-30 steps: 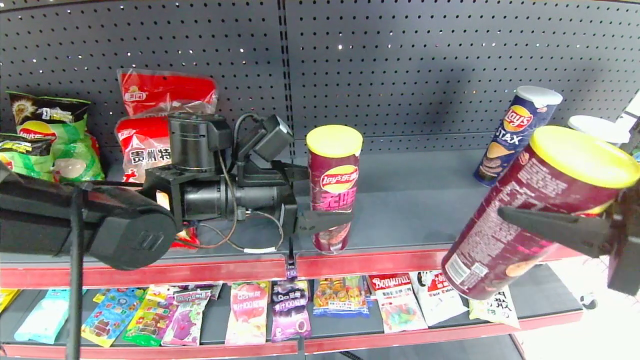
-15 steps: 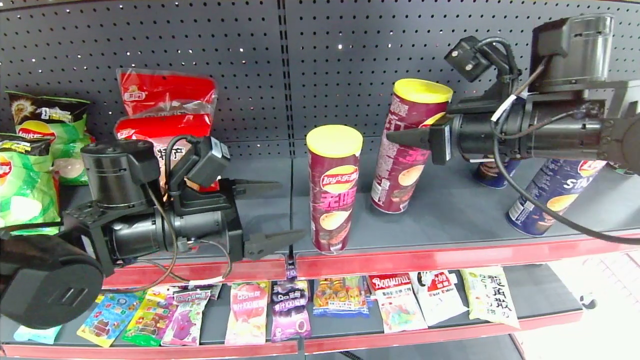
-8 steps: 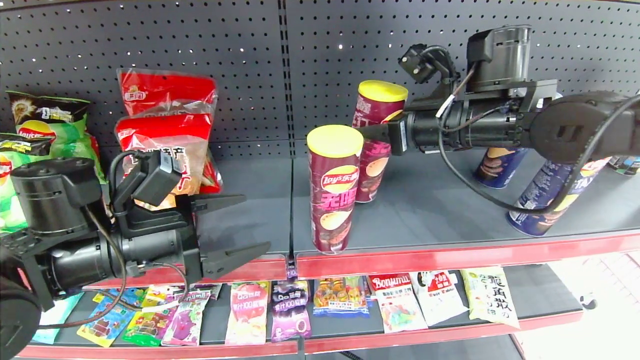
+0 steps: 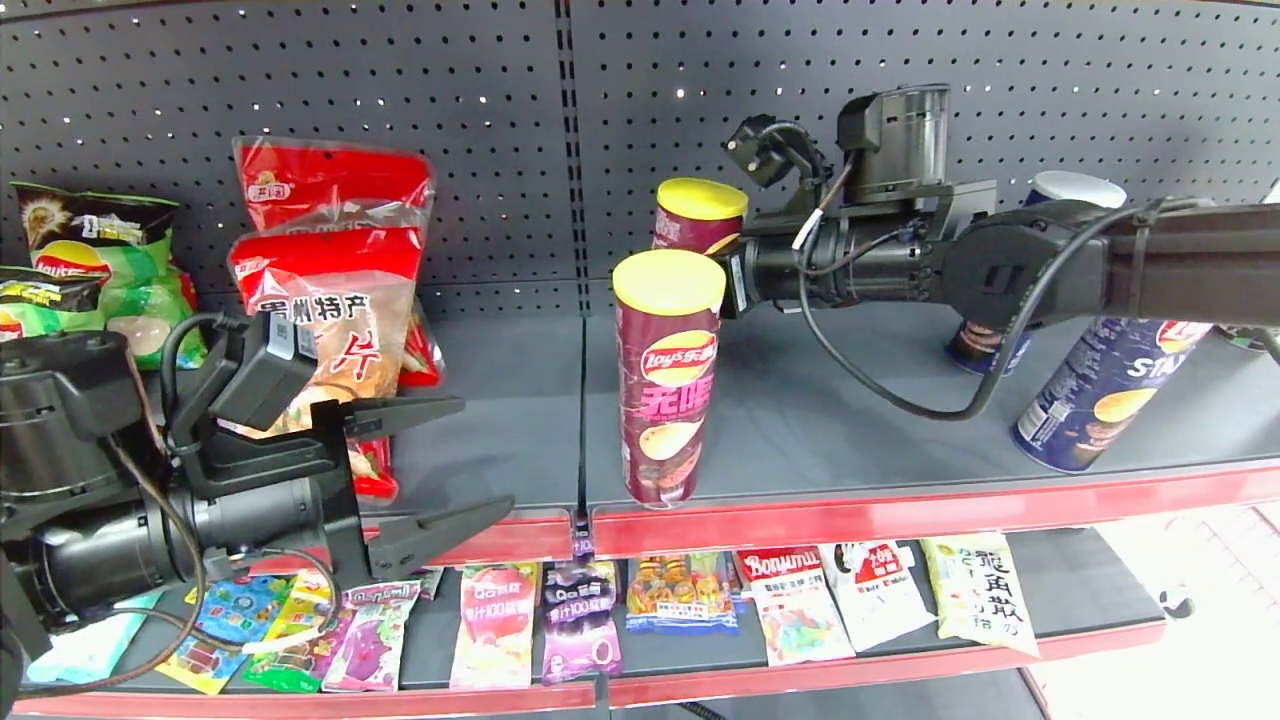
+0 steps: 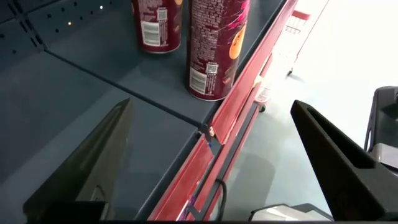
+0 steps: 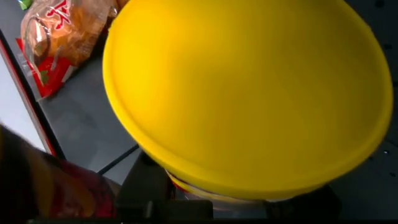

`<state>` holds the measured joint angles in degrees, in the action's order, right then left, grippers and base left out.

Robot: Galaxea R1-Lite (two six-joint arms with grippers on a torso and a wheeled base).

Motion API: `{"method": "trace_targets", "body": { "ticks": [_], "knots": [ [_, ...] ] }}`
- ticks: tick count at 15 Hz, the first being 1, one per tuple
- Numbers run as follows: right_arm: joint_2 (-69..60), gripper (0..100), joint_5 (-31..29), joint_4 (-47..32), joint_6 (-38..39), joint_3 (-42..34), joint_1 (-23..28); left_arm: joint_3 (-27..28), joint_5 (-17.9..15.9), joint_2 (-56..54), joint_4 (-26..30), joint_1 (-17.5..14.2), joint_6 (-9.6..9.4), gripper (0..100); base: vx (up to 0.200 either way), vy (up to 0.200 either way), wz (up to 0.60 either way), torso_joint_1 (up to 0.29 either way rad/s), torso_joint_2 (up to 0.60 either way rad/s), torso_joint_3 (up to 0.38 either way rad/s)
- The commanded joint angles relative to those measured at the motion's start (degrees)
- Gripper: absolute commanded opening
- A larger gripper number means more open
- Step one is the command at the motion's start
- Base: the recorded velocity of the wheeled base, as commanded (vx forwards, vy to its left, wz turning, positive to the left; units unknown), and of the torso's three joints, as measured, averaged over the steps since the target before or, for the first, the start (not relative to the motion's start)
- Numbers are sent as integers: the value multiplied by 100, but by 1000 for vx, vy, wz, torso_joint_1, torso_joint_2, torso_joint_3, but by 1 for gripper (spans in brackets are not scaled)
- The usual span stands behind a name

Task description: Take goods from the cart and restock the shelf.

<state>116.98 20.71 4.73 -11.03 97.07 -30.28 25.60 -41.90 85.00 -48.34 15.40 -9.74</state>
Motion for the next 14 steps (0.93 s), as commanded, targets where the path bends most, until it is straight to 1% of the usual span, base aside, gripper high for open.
{"method": "trace_targets", "body": {
  "ticks": [1, 6, 7, 10, 13, 14],
  "knots": [
    [88, 0, 3, 2, -4, 22, -30, -2, 6, -10, 0, -2, -2, 100, 0, 0, 0, 0, 0, 0],
    [79, 0, 3, 2, -13, -31, -30, -2, -2, -10, 0, -2, -2, 100, 0, 0, 0, 0, 0, 0],
    [79, 100, 3, 2, -13, -48, -30, -2, -2, -10, 0, -2, -2, 100, 0, 0, 0, 0, 0, 0],
    [9, 100, -23, -16, 101, -92, -48, -11, 6, 7, 0, -2, -2, 100, 0, 0, 0, 0, 0, 0],
    [-307, 100, -58, -25, 119, -470, -22, 6, 33, 51, 0, -2, -2, 100, 0, 0, 0, 0, 0, 0],
    [-483, 100, -85, -16, 119, -707, 5, -2, 50, 95, 8, -2, -2, 100, 0, 0, 0, 0, 0, 0]
  ]
}}
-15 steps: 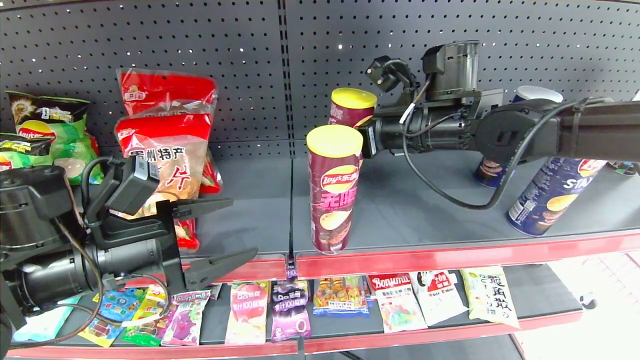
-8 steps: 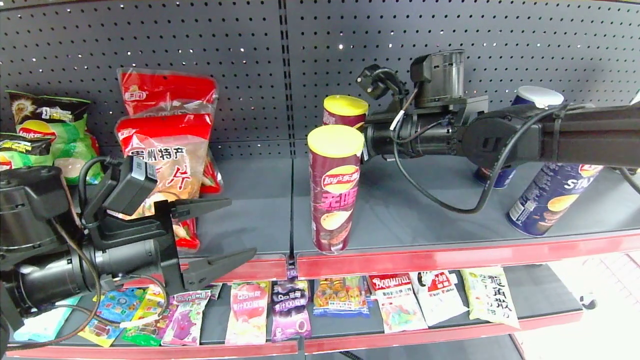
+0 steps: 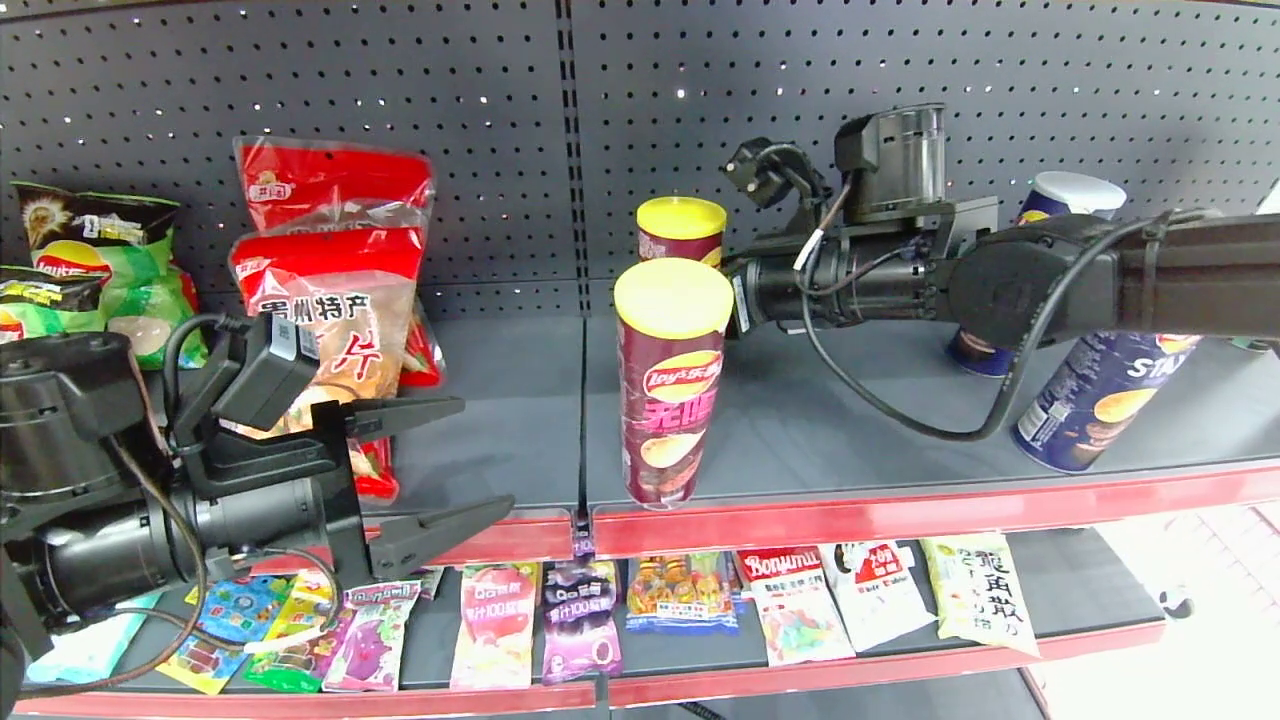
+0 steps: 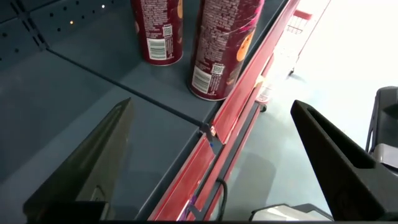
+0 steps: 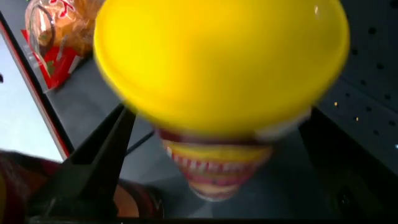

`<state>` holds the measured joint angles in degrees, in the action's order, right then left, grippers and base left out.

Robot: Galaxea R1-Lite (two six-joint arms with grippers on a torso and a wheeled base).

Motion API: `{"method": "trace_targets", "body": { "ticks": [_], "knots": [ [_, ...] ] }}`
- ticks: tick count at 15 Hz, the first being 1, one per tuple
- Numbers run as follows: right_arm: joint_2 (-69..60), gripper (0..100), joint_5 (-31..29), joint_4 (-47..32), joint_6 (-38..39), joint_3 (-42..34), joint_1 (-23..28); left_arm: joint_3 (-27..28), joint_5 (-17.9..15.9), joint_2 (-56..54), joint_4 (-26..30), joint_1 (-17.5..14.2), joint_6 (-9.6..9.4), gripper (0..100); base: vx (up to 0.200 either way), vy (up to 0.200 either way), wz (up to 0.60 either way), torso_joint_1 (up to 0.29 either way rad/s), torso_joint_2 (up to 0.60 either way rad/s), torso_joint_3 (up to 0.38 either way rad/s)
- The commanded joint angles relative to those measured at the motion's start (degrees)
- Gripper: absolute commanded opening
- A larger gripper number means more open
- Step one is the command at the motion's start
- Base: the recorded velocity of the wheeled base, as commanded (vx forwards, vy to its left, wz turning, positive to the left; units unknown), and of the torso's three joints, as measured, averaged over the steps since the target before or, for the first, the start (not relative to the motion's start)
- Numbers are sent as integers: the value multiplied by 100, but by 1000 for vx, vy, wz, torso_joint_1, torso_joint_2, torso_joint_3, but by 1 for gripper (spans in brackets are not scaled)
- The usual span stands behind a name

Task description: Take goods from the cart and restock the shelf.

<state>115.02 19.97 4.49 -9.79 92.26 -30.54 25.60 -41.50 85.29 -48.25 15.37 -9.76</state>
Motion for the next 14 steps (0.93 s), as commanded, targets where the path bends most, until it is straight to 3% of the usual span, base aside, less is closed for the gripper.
{"method": "trace_targets", "body": {
  "ticks": [1, 7, 14],
  "knots": [
    [-313, 100, -107, 17, -5, -331, 74, 15, 10, 120, -9, 1, -8, 100, 0, 0, 0, 0, 0, 0],
    [-243, 100, -177, 17, 3, -481, 294, 42, 10, 111, -9, 1, -17, 100, 0, 0, 0, 0, 0, 0],
    [-1588, 100, -257, 35, 3, -2265, 610, 252, 186, 480, -18, 10, -43, 100, 0, 0, 0, 0, 0, 0]
  ]
}}
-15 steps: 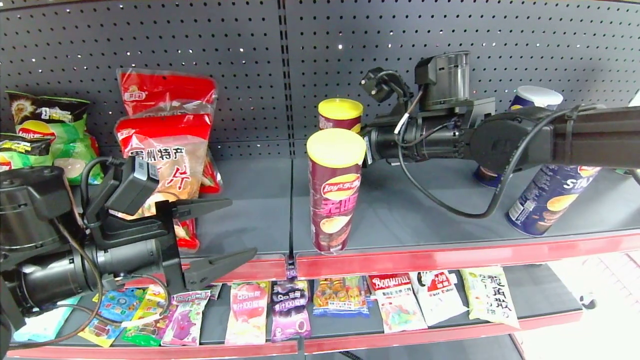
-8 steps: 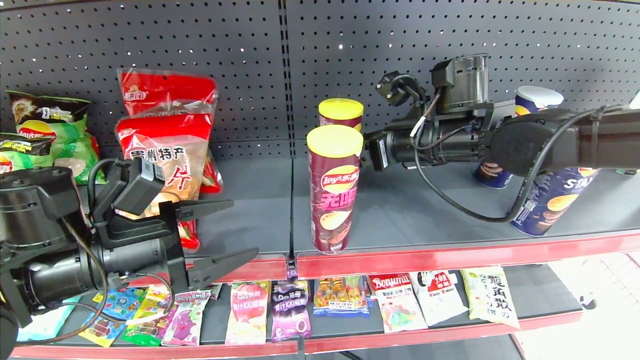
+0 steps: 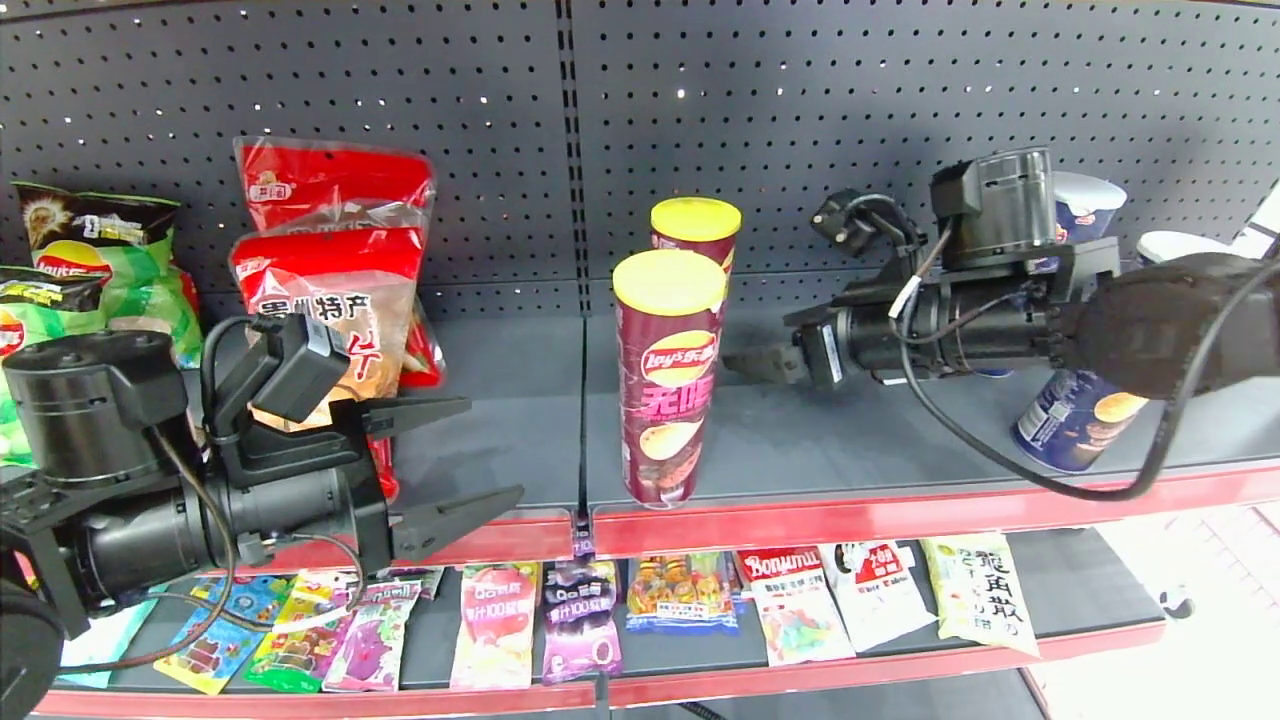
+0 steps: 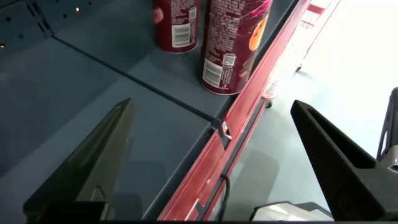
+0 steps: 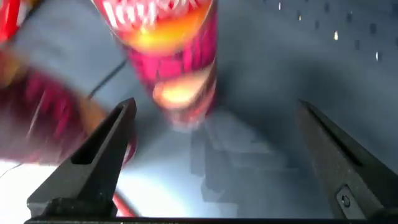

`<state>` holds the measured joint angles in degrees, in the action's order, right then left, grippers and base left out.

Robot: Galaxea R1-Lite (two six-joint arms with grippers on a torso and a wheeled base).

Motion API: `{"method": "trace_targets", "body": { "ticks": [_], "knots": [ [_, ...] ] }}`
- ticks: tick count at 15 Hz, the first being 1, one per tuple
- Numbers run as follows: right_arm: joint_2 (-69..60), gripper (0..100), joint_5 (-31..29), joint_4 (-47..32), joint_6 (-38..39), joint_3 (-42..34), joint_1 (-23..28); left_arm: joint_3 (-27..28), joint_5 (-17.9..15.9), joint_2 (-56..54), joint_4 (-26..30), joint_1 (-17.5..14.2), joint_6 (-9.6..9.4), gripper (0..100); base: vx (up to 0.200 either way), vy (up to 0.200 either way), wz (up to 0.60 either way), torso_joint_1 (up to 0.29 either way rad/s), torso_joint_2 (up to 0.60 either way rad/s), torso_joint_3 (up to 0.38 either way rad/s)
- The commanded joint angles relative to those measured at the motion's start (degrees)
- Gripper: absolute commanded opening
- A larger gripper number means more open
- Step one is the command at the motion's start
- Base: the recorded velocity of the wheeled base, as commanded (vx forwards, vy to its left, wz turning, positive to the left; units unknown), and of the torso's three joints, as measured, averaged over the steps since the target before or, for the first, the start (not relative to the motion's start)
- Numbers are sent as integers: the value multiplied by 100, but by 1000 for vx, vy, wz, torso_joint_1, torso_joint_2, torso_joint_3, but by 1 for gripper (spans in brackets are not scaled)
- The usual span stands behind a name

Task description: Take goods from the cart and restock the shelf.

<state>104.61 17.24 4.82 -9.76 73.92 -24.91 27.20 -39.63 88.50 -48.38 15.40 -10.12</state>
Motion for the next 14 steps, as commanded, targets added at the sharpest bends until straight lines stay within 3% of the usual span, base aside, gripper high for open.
{"method": "trace_targets", "body": {
  "ticks": [1, 4, 7, 9, 12, 14],
  "knots": [
    [-661, 100, 34, 2, 1, -616, 56, 146, -1, 211, -4, 7, -8, 100, 0, 0, 0, 0, 0, 0],
    [-1021, 100, -10, 222, -8, -1073, 47, 172, 43, 343, -4, 34, -25, 100, 0, 0, 0, 0, 0, 0],
    [-1900, 100, -10, 274, -25, -1961, -164, 523, 395, 765, -48, 121, -43, 100, 0, 0, 0, 0, 0, 0],
    [-2814, 100, 43, 274, -34, -2778, -383, 822, 834, 1011, -48, 368, -43, 100, 0, 0, 0, 0, 0, 0],
    [-3878, 100, 8, 274, 1, -3639, -445, 980, 984, 1283, -13, 745, -43, 100, 0, 0, 0, 0, 0, 0],
    [-4212, 100, -63, 266, 1, -3789, -190, 1112, 1133, 1486, -22, 869, -43, 100, 0, 0, 0, 0, 0, 0]
  ]
}}
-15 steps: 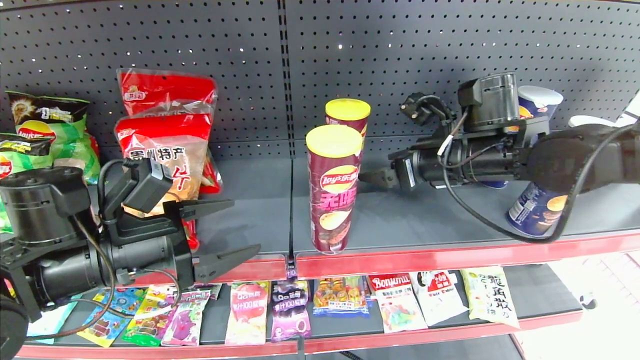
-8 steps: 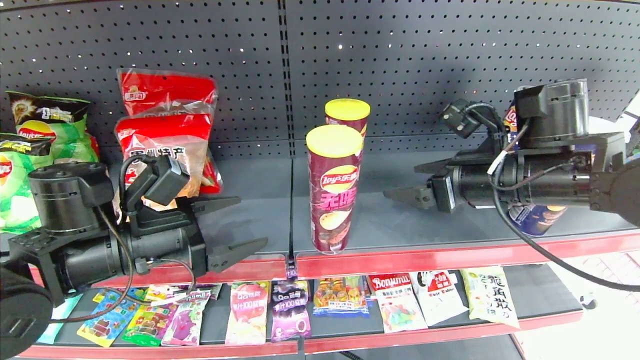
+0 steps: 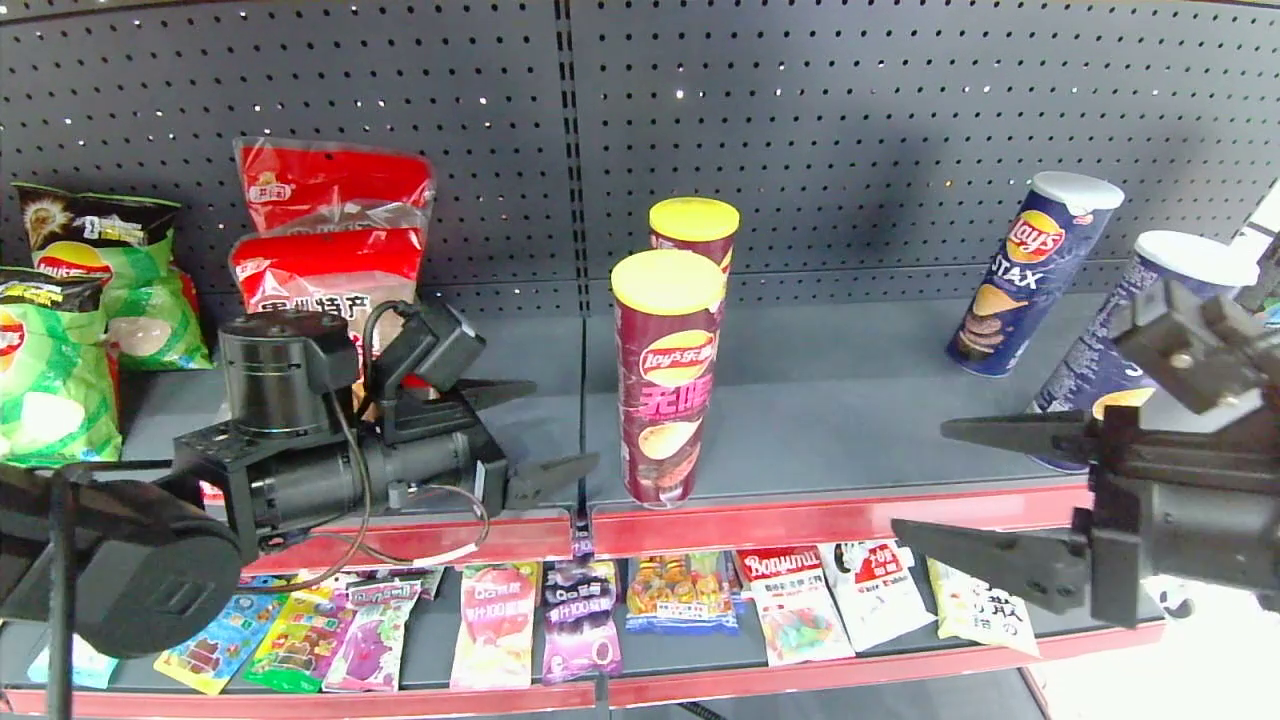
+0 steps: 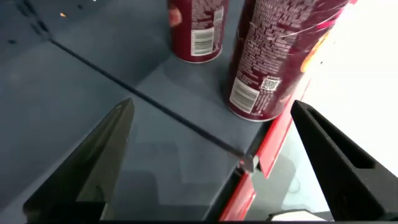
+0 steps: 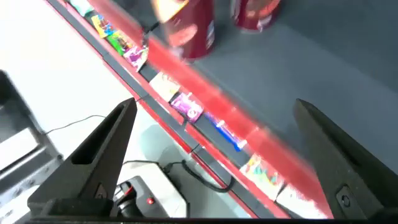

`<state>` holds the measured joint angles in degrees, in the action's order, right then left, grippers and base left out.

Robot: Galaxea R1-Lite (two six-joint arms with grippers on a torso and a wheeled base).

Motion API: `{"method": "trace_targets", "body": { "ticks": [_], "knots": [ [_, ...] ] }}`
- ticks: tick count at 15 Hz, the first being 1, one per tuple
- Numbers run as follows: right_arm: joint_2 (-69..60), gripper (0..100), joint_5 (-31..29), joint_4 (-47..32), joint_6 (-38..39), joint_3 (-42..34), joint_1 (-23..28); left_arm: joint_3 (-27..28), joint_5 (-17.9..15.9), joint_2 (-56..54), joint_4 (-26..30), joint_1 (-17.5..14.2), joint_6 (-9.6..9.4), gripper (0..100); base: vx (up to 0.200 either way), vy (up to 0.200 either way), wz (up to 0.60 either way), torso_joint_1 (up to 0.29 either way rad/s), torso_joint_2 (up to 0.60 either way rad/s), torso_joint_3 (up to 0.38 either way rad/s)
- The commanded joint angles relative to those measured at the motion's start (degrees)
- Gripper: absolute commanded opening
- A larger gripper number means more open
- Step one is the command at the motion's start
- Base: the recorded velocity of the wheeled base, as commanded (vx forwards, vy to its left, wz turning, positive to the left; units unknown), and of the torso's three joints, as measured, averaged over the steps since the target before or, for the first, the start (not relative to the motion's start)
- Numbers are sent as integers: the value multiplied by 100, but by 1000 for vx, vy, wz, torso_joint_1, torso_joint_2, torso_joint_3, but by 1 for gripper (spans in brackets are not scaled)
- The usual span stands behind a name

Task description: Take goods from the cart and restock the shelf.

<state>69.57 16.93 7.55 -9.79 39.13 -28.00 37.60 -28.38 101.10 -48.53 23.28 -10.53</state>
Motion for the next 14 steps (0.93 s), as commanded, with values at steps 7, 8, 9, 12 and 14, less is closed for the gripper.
{"method": "trace_targets", "body": {
  "ticks": [7, 8, 9, 12, 14],
  "knots": [
    [-1060, 100, -67, -8, 179, -248, 770, 362, 351, 587, -16, 106, -10, 100, 0, 0, 0, 0, 0, 0],
    [-1060, 100, -67, -8, 197, -248, 770, 362, 351, 587, -16, 141, -10, 100, 0, 0, 0, 0, 0, 0],
    [-1060, 100, -67, -8, 197, -239, 770, 362, 351, 595, -16, 141, -10, 100, 0, 0, 0, 0, 0, 0],
    [-1060, 100, -67, 1, 197, -239, 770, 362, 351, 613, -16, 159, -10, 100, 0, 0, 0, 0, 0, 0],
    [-1060, 100, -67, 1, 197, -222, 770, 406, 351, 657, -25, 159, -10, 100, 0, 0, 0, 0, 0, 0]
  ]
}}
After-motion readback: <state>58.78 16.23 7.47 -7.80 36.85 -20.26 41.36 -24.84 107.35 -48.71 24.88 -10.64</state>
